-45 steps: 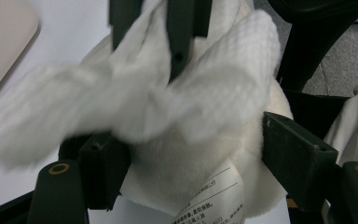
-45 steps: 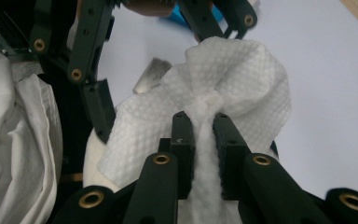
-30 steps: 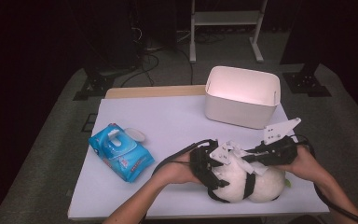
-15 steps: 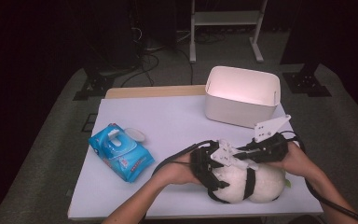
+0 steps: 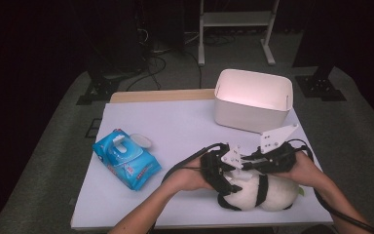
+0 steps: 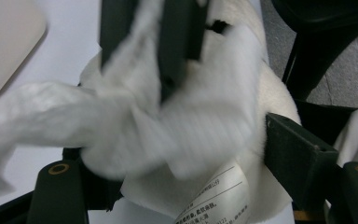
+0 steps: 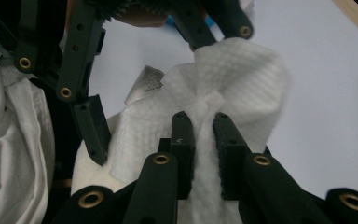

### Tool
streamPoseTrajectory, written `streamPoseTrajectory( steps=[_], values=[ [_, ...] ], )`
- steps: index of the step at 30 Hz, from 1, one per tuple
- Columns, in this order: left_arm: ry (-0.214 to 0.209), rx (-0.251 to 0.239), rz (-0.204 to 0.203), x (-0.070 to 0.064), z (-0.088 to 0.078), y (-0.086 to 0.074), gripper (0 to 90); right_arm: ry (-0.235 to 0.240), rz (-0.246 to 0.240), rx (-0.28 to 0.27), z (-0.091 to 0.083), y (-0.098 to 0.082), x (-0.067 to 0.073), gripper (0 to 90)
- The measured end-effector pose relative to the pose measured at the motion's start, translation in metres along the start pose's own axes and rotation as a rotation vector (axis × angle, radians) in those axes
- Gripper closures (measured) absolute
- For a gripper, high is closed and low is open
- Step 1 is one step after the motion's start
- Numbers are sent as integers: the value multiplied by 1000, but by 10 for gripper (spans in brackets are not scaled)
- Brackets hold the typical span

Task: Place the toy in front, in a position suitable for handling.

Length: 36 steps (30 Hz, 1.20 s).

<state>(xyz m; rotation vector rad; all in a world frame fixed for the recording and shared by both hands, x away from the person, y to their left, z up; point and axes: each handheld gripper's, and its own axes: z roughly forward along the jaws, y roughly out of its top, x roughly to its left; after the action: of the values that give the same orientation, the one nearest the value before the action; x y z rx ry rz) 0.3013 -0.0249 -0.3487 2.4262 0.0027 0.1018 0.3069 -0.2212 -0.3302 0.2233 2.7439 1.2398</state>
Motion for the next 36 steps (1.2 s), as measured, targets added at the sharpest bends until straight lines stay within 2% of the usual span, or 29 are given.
streamPoseTrajectory(
  steps=[2, 4, 6, 8, 10, 12, 16, 23, 25, 28, 31, 36],
  values=[
    [1, -9, -12, 2, -1, -1, 254, -16, -10, 11, 4, 1, 1, 799],
    [3, -45, -33, 3, -6, -4, 246, -18, 2, 6, 2, -2, -1, 799],
    [4, -57, -30, 2, -11, -5, 240, -29, 22, 2, -3, -7, -3, 799],
    [7, -35, -7, 0, -12, -7, 229, -43, 37, -2, -8, -11, -5, 797],
    [0, -34, -13, -1, -10, -9, 229, -59, 54, -1, -14, -15, -9, 796],
    [-1, -37, -14, 0, -6, -9, 232, -55, 66, -8, -14, -16, -9, 796],
    [4, -45, -22, 2, -1, -10, 243, -72, 36, 4, -7, -9, -4, 797],
    [11, -46, -29, 4, 0, -10, 244, -11, -12, 14, 11, 6, 6, 797],
    [11, -49, -32, 3, 0, -12, 243, -9, -28, 24, 15, 7, 9, 797],
    [7, -58, -33, 3, -3, -13, 242, -8, -17, 21, 11, 5, 8, 797],
    [15, -39, -19, -1, -4, -15, 243, -13, -16, 19, 4, 3, 8, 797],
    [27, -33, -5, -3, -1, -12, 251, -24, -12, 24, -4, 0, 11, 797]
  ],
)
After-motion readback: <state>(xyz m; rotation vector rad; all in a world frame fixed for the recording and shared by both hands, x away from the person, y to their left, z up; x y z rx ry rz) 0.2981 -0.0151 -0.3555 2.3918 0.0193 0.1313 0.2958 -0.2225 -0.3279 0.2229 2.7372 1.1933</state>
